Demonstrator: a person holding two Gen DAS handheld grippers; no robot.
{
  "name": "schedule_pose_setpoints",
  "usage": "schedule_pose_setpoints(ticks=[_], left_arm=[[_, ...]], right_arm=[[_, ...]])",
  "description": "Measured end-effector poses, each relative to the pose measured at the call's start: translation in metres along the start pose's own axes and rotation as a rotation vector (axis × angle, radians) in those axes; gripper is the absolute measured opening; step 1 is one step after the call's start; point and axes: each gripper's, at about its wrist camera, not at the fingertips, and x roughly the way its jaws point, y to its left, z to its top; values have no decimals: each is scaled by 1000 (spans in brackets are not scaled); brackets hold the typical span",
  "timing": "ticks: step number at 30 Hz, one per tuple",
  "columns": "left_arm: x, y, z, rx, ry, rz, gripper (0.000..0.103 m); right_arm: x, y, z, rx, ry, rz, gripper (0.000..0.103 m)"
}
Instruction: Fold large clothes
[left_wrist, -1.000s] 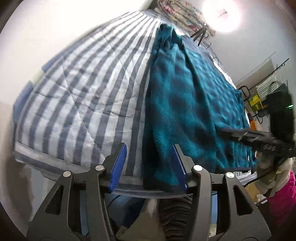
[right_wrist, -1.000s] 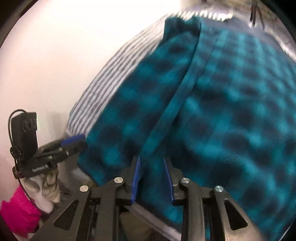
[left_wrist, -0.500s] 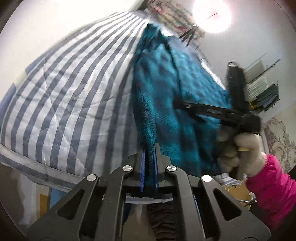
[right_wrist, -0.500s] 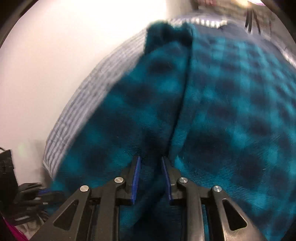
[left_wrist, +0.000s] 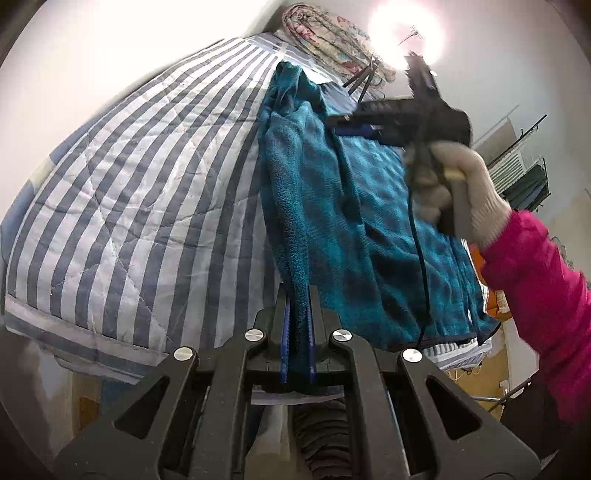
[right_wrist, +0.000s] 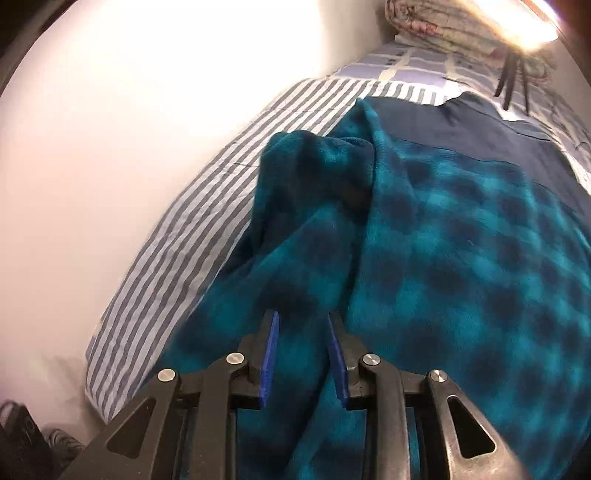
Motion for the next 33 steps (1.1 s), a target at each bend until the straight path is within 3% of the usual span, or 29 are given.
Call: schedule_pose_setpoints(ticks=[3, 6, 9, 14, 16, 19, 24, 26, 29, 30, 31, 33], left_arm=[[3, 1, 0, -8, 6, -4, 5], [3, -1, 0, -1, 2, -8, 5], [2, -3, 0, 1, -5, -14, 5], [6, -5, 1, 13, 2, 6, 5], [8, -4, 1, 9, 10, 7, 5], [11, -3, 1, 7, 17, 13, 5], [16, 2, 3, -11, 29, 24, 5], [19, 4, 4, -18, 38, 21, 5], [23, 6, 5, -24, 52, 26, 5], [25, 5, 5, -26, 59, 26, 12], [27, 5, 6, -31, 66, 26, 27], [28, 3, 6, -40, 65, 19, 38]], right_arm=[[13, -17, 13, 59, -23, -48, 29], [39, -41, 12, 164, 24, -18, 27], [32, -29, 19, 102, 20, -58, 27], [1, -24, 39, 66, -89, -160, 31], [0, -24, 44, 56, -92, -195, 38], [15, -22, 49, 28, -62, -219, 38], [34, -21, 58, -42, -5, -350, 29], [35, -38, 62, -8, -6, -332, 17], [15, -57, 64, 68, -51, -251, 13], [11, -69, 63, 105, -59, -238, 11], [9, -81, 63, 146, -59, -225, 11], [7, -102, 63, 211, -61, -212, 11]])
